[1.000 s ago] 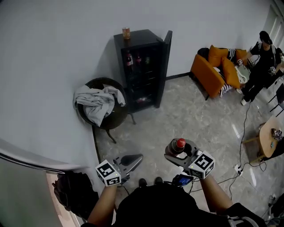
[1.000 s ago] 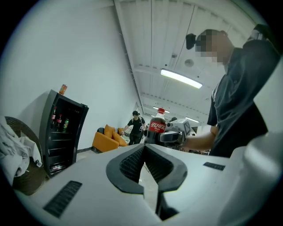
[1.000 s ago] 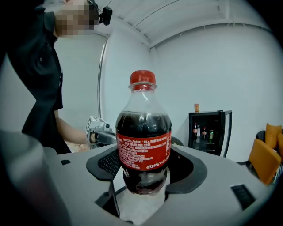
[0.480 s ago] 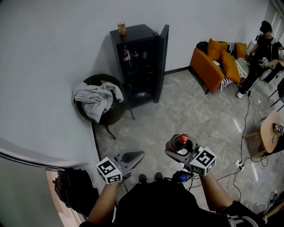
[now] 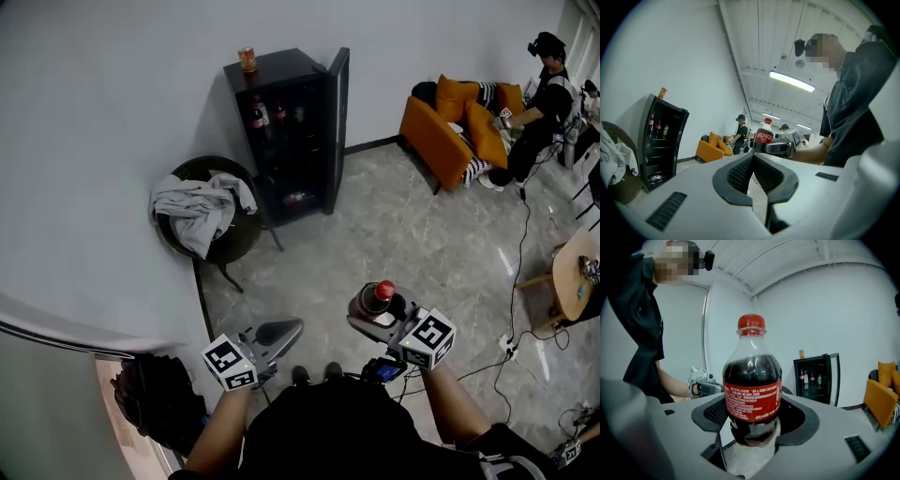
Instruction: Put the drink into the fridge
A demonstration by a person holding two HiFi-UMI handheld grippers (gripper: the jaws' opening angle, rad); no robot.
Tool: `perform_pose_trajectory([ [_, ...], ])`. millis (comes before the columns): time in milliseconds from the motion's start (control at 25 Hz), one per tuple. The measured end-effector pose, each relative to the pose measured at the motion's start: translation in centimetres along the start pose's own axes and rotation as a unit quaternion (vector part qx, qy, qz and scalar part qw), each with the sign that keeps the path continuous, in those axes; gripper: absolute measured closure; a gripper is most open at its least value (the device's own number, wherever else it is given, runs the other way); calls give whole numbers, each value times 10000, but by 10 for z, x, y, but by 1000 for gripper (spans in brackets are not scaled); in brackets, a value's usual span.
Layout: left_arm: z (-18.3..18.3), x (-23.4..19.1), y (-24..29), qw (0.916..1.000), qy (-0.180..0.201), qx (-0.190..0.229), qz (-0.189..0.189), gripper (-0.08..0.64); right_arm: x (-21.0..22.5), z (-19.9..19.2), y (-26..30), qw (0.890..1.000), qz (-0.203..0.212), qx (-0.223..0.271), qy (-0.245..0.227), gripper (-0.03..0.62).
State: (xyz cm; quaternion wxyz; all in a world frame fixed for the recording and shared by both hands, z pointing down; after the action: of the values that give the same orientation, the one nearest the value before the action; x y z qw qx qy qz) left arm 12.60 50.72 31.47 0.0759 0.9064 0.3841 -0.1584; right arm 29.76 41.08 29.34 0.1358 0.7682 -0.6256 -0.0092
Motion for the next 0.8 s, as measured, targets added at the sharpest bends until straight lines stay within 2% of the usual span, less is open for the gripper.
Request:
perform_pose_trajectory([
  [240,-1,2,18,9999,12,-17,108,549,12,-3,-12,9999,117,51,6,265],
  [360,0,8,30,9997,154,106,153,550,17,-8,-19,9997,116,86,192,265],
  [440,-1,11,37,9996,190,130,156,551,21,-13,-21,9999,100,39,132,265],
  [800,-5,-2,44,9997,82,27,208,551,37,-23,-23,9998,36,-12,180,265],
])
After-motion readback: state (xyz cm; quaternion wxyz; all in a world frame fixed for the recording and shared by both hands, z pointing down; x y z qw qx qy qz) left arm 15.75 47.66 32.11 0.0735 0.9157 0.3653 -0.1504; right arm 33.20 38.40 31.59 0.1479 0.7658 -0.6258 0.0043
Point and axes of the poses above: the fingertips, and each gripper's own axes: y forward along the fingers, x to its right, z out of its top, the point moved 5 cm from there along -y, backward along the fingers
